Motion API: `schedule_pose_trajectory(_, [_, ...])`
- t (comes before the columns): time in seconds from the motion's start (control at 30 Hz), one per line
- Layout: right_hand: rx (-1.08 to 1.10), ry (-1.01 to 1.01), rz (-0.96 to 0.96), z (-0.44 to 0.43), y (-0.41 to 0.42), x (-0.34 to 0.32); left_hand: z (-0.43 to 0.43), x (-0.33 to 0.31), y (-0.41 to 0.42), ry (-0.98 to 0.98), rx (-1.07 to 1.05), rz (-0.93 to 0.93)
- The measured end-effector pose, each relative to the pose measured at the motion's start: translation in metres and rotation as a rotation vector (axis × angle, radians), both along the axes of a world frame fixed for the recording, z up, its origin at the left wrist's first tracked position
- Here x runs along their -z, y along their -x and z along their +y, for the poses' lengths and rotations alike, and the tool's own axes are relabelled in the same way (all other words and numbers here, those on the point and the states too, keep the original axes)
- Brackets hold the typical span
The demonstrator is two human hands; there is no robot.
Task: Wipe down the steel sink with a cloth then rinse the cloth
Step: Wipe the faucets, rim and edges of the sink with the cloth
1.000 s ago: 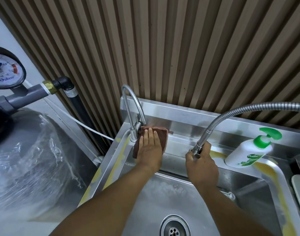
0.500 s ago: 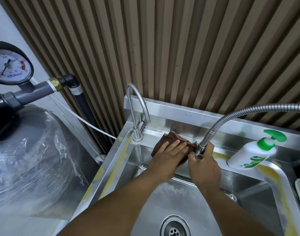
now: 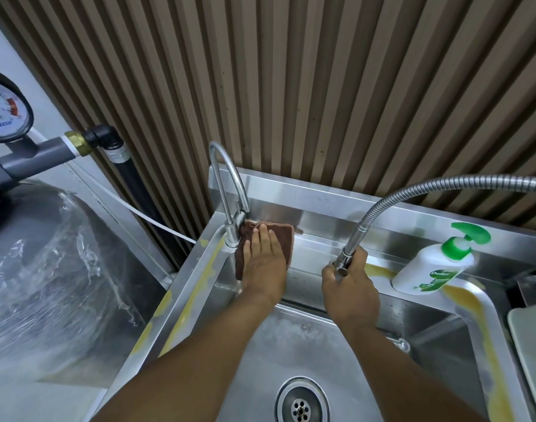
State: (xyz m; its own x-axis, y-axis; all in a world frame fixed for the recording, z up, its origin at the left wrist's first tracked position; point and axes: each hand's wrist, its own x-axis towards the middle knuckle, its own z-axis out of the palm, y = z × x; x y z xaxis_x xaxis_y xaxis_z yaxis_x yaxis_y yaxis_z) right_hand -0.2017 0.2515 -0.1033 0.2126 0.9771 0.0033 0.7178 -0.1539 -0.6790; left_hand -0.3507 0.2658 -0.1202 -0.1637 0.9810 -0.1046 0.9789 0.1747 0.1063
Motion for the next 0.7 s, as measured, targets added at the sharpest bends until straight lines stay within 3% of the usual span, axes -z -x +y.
schedule_pose_trajectory(0.23, [0.008,0.003,0.021,-0.002,0.001,-0.004,0.000,-0.003,-0.022,0.002,0.102,-0.044])
schedule_pose_trajectory(0.43, [-0.026,0.036,0.039,-0.002,-0.001,-0.007,-0.004,0.002,-0.022,-0.007,0.371,-0.049])
schedule_pose_trajectory(0.7, [-0.028,0.018,0.031,-0.002,0.000,-0.003,0.005,-0.014,0.003,0.132,-0.038,0.042])
